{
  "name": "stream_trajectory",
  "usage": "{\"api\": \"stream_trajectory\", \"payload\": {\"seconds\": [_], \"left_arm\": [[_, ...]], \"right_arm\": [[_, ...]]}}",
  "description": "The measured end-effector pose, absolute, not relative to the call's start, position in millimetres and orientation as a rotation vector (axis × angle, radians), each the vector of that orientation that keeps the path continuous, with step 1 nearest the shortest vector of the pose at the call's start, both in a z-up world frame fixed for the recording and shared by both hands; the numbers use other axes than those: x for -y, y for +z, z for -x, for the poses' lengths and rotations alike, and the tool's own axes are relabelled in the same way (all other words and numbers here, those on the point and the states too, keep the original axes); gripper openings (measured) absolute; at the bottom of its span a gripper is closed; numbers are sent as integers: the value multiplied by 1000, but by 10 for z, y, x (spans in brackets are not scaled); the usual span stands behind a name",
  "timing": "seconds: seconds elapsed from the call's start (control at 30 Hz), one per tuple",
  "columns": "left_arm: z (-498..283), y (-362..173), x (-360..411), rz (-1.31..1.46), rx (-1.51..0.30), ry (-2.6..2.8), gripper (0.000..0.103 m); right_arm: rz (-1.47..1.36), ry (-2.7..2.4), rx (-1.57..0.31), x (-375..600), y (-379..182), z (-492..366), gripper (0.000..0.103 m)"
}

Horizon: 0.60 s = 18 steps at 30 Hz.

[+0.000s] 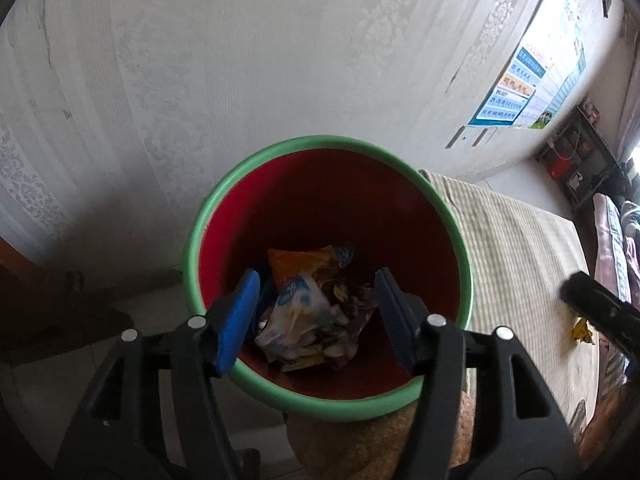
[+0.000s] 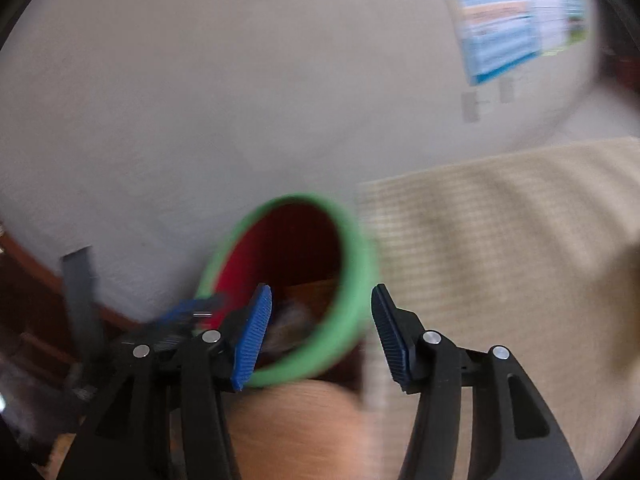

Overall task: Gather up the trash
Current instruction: 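Carry both wrappers over the red bucket and open both grippers, then grasp the crumpled brown paper with the left gripper while the right gripper grasps the yellow wrapper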

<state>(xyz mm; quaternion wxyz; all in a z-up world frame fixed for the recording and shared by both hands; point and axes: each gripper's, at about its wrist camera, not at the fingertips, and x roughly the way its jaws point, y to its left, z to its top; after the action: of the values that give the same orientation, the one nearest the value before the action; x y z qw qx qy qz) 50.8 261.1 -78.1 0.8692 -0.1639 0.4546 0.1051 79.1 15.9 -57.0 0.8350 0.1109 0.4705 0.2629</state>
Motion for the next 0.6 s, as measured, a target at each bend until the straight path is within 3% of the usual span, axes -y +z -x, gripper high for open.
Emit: {"api": "stream_trajectory", "payload": {"seconds": [0.13,0.23,0.43,0.6], "left_arm": [[-567,-789,-2452,304,-957,195,60],[-584,-770,-2340,275,-954,180,61],[-633,-778,-2082,213,-976,145,63],[-651,-683,-1874,162,-968,121,63]], "right_arm": [[-187,277,-960,754,-723,-787,56],[-106,89,-1007,1386,-926,-819,67],[-281,-74,-1104,2350,-1316,-892,68],[-340,-75,-1125,2502,-1477,-957,67]]}}
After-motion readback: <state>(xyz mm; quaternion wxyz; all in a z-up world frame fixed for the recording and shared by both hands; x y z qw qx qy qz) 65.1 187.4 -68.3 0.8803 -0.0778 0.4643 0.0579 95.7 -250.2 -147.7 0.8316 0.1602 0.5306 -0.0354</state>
